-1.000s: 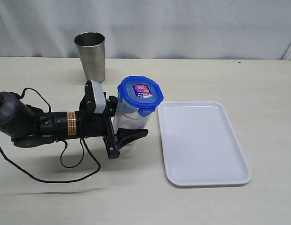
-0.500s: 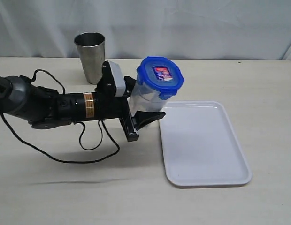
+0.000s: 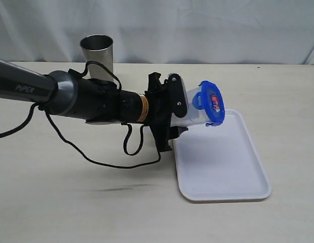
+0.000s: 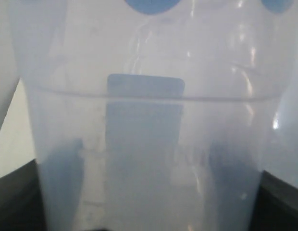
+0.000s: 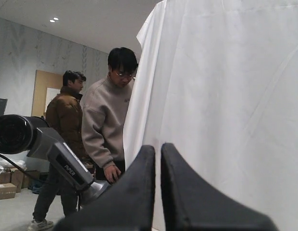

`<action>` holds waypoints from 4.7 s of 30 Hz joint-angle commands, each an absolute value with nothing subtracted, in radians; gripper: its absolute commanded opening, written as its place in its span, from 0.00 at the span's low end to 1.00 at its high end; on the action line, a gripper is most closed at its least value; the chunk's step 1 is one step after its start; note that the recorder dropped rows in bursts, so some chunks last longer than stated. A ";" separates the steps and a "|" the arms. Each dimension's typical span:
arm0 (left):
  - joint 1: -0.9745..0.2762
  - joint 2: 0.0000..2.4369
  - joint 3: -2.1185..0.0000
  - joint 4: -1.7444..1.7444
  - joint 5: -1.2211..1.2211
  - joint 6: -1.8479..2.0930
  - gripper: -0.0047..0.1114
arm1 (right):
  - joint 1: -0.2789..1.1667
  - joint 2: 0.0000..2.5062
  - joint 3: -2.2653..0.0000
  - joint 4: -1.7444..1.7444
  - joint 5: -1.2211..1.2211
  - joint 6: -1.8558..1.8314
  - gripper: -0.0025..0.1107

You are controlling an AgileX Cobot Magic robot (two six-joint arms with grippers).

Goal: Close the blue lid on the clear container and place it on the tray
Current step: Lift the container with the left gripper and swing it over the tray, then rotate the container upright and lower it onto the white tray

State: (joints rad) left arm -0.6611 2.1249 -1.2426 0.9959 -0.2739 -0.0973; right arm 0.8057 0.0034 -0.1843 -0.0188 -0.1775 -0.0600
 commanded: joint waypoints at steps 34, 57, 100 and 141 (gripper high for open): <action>-0.898 2.107 -1.399 1.484 0.471 0.130 0.04 | 0.802 0.000 -0.179 -0.015 -0.179 -0.055 0.06; -0.978 2.107 -1.399 1.585 0.388 -0.079 0.04 | 0.802 0.000 -0.179 -0.015 -0.179 -0.055 0.06; -0.752 2.575 -1.584 0.670 -1.083 -0.468 0.04 | 0.802 0.000 -0.179 -0.015 -0.179 -0.055 0.06; -0.722 2.575 -1.584 0.752 -1.078 -0.472 0.81 | 0.802 0.000 -0.179 -0.015 -0.179 -0.055 0.06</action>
State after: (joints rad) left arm -0.7263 2.5824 -1.5768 0.7177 -1.0658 -0.4652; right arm 0.8057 0.0034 -0.1843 -0.0188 -0.1775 -0.0600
